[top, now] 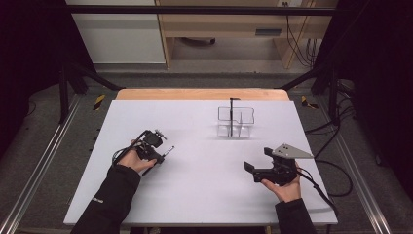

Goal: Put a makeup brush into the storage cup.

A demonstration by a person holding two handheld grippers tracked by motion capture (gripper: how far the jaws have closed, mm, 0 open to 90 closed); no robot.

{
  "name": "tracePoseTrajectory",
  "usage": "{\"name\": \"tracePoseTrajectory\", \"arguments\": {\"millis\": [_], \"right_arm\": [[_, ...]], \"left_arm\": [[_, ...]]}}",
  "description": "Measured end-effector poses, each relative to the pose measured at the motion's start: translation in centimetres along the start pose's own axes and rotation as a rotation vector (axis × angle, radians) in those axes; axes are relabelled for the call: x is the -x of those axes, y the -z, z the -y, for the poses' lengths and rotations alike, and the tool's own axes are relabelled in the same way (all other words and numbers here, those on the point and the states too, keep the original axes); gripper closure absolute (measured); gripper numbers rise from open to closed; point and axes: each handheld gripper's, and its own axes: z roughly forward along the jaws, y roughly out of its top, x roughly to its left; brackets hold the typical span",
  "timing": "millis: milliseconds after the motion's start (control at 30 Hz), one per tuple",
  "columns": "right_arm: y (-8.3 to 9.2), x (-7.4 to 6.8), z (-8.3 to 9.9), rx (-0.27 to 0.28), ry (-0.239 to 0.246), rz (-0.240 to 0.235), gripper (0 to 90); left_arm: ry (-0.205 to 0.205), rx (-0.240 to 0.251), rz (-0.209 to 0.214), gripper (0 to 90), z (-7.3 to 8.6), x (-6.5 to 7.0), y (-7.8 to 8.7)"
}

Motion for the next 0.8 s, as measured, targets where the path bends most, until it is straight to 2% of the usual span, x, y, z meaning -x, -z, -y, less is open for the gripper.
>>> {"name": "tracePoseTrajectory", "arguments": {"millis": [267, 700, 800], "right_arm": [[0.02, 0.0, -0.04, 0.0, 0.0, -0.001, 7.4], [-0.19, -0.08, 0.05, -0.009, -0.004, -0.008, 7.4], [-0.22, -0.13, 0.07, -0.009, -0.006, -0.008, 7.4]], "left_arm": [[0.021, -0.001, 0.007, 82.8, 0.03, -0.31, -0.02], [-0.019, 0.007, -0.016, 83.2, 0.12, 0.05, 0.04], [-0.027, 0.034, -0.026, 83.3, 0.27, 0.23, 0.28]]}}
